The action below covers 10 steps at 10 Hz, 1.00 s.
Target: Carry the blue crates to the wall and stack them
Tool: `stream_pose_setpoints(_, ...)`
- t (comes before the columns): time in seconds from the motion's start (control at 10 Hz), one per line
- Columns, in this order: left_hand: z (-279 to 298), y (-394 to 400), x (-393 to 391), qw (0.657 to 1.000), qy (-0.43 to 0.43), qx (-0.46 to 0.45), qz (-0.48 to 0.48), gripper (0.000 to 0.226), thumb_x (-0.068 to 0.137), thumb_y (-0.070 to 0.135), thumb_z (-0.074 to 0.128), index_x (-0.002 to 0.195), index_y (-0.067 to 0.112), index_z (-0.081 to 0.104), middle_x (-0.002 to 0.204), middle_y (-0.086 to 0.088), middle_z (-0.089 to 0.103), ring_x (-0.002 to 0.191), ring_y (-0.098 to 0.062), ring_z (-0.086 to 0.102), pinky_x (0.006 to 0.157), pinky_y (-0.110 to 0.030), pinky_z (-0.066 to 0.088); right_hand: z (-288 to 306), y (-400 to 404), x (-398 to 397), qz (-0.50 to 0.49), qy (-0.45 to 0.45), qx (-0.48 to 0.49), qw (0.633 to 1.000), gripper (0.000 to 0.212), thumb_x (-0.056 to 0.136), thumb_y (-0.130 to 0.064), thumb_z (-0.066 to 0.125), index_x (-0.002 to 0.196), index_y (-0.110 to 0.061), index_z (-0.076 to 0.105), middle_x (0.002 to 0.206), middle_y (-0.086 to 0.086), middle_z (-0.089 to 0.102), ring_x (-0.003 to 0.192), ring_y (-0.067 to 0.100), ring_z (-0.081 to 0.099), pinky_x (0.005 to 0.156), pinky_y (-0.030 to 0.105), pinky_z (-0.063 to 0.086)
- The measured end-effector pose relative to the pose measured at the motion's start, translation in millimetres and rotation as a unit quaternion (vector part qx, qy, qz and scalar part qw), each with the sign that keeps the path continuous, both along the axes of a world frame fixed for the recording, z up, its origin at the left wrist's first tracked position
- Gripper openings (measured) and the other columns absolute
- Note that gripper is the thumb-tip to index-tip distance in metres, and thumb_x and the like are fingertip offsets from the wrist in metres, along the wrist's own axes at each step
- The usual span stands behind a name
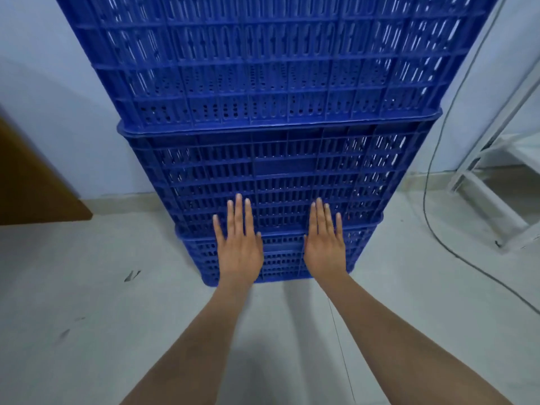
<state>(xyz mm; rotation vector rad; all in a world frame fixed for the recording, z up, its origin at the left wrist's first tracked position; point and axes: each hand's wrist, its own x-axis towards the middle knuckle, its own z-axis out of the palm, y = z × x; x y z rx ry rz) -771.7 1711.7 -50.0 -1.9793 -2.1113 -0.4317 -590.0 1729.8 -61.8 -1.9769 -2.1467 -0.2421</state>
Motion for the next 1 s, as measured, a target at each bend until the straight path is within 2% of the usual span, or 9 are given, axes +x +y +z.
stream_pose_setpoints(0.1, -67, -3, 13, 0.995, 0.043, -0.092, -0.027, 0.077, 0.104, 0.039, 0.03, 0.155, 0.008, -0.019, 0.162, -0.007, -0.028, 0.15, -0.026, -0.022, 0.12, -0.056, -0.002, -53, -2, -2, 0.056, -0.042, -0.114, 0.991, 0.077, 0.098, -0.012, 0.035, 0.152, -0.01, -0.02, 0.16, 0.001, -0.026, 0.151, 0.019, -0.015, 0.123, 0.042, -0.007)
stream_pose_setpoints(0.2, -112, 2, 16, 0.99, 0.063, -0.125, -0.018, 0.08, 0.103, 0.037, 0.032, 0.154, 0.009, -0.023, 0.16, -0.007, -0.033, 0.149, -0.025, -0.026, 0.119, -0.057, -0.004, -85, 0, -10, 0.038, -0.027, -0.1, 0.994, 0.082, 0.095, -0.009, 0.035, 0.151, -0.011, -0.025, 0.158, 0.001, -0.031, 0.149, 0.018, -0.021, 0.122, 0.043, -0.008)
stream_pose_setpoints(0.3, -129, 11, 14, 0.99, 0.073, -0.122, -0.003, 0.084, 0.101, 0.033, 0.036, 0.152, 0.007, -0.026, 0.158, -0.007, -0.037, 0.148, -0.025, -0.029, 0.119, -0.056, -0.007, -103, 4, -17, 0.004, -0.019, -0.09, 0.996, 0.091, 0.091, -0.009, 0.04, 0.148, -0.01, -0.031, 0.155, 0.002, -0.038, 0.148, 0.02, -0.023, 0.121, 0.046, -0.009)
stream_pose_setpoints(0.4, -136, 16, 9, 0.991, 0.078, -0.11, 0.005, 0.088, 0.1, 0.03, 0.04, 0.152, 0.007, -0.027, 0.157, -0.008, -0.038, 0.147, -0.025, -0.03, 0.12, -0.054, -0.007, -110, 8, -23, -0.008, 0.01, -0.099, 0.995, 0.101, 0.089, -0.016, 0.051, 0.147, -0.01, -0.032, 0.154, 0.001, -0.04, 0.151, 0.02, -0.012, 0.122, 0.044, -0.011)
stream_pose_setpoints(0.6, -130, 19, 13, 0.991, 0.048, -0.128, 0.003, 0.081, 0.1, 0.028, 0.031, 0.151, 0.004, -0.027, 0.157, -0.009, -0.038, 0.147, -0.024, -0.03, 0.123, -0.045, -0.006, -105, 13, -36, -0.023, 0.046, -0.125, 0.991, 0.11, 0.089, -0.03, 0.061, 0.148, -0.008, -0.03, 0.154, 0.004, -0.04, 0.151, 0.023, 0.011, 0.124, 0.039, -0.002)
stream_pose_setpoints(0.7, -123, 16, 13, 0.99, 0.018, -0.137, -0.009, 0.08, 0.099, 0.028, 0.03, 0.151, 0.005, -0.026, 0.157, -0.008, -0.037, 0.148, -0.023, -0.029, 0.124, -0.041, -0.004, -101, 14, -36, -0.026, 0.072, -0.13, 0.989, 0.113, 0.086, -0.03, 0.063, 0.15, -0.01, -0.027, 0.155, 0.003, -0.039, 0.143, 0.02, 0.035, 0.124, 0.037, 0.002)
stream_pose_setpoints(0.8, -113, 11, 13, 0.985, 0.016, -0.17, -0.012, 0.083, 0.098, 0.031, 0.033, 0.152, 0.007, -0.025, 0.158, -0.007, -0.036, 0.148, -0.022, -0.028, 0.124, -0.04, -0.003, -88, 11, -27, 0.006, 0.043, -0.156, 0.987, 0.107, 0.087, -0.027, 0.061, 0.152, -0.01, -0.023, 0.158, 0.003, -0.032, 0.144, 0.019, 0.032, 0.124, 0.037, 0.003)
stream_pose_setpoints(0.9, -85, 0, 14, 0.976, 0.019, -0.217, -0.017, 0.078, 0.102, 0.04, 0.029, 0.155, 0.01, -0.021, 0.16, -0.005, -0.032, 0.15, -0.021, -0.024, 0.124, -0.044, -0.002, -55, 4, -10, 0.024, -0.006, -0.196, 0.98, 0.094, 0.094, -0.027, 0.051, 0.153, -0.015, -0.021, 0.161, -0.003, -0.025, 0.152, 0.021, -0.001, 0.124, 0.041, -0.002)
stream_pose_setpoints(1.0, -39, -11, 16, 0.974, 0.018, -0.225, -0.032, 0.071, 0.104, 0.045, 0.02, 0.156, 0.016, -0.019, 0.162, 0.0, -0.026, 0.151, -0.018, -0.02, 0.123, -0.048, -0.003, -14, -9, -1, 0.035, -0.011, -0.186, 0.982, 0.08, 0.1, -0.032, 0.039, 0.154, -0.013, -0.017, 0.164, -0.001, -0.016, 0.152, 0.019, -0.01, 0.123, 0.042, -0.005)
